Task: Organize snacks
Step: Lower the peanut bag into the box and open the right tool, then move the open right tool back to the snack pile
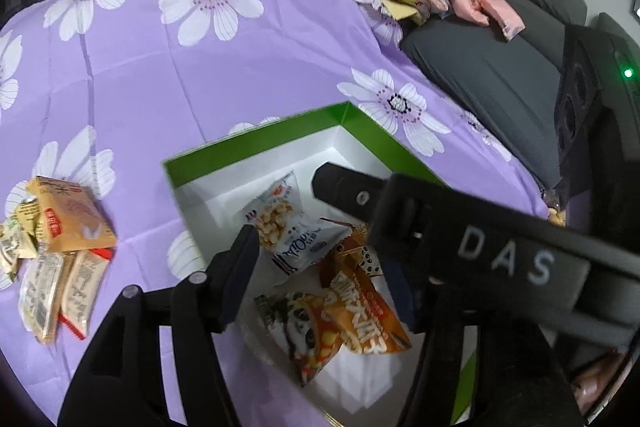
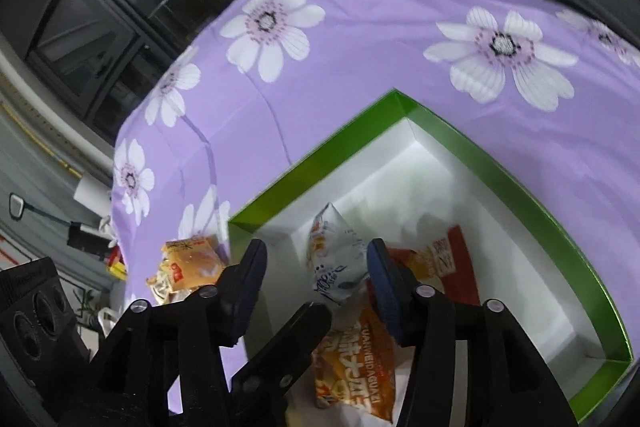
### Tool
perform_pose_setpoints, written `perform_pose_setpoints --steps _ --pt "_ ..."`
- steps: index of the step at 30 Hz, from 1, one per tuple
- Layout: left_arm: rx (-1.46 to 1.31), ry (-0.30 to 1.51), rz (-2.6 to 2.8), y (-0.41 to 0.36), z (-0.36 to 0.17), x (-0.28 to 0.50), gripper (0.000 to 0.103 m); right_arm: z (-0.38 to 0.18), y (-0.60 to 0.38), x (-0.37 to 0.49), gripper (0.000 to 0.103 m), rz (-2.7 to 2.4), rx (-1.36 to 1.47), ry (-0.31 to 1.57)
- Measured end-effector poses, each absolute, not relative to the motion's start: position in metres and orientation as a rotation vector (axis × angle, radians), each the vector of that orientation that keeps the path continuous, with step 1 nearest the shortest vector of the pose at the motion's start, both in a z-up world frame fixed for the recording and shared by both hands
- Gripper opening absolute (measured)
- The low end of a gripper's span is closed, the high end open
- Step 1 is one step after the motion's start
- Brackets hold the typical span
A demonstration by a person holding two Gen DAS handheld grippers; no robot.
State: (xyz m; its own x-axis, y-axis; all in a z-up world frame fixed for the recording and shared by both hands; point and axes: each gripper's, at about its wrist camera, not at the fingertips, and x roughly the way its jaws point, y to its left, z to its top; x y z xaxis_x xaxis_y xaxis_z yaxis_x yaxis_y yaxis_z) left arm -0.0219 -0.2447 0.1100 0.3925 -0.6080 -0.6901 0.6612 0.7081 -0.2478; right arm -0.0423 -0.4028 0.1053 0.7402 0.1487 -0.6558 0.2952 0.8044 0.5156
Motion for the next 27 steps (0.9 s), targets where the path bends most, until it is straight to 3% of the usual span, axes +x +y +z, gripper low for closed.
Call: perform_pose_setpoints --steps 4,9,18,27 --pt "0.052 0.793 -0.775 -0.215 0.123 -0.027 0.078 0.117 -0.392 -0.046 0.065 -0.088 0.6 0.693" --pt "0.016 0.755 -0.68 -0.16 0.128 -0.025 0.082 0.13 -0.369 -0.046 0.075 -0.031 0.553 0.641" --pt "-0.162 0.817 -0.402 -0.039 0.101 0.002 0.085 0.131 -0.319 -0.029 0.078 0.073 0.488 0.643" --pt "-0.298 0.857 -0.28 0.017 0.079 0.022 0.087 0.117 -0.273 -0.016 0.078 0.124 0.388 0.701"
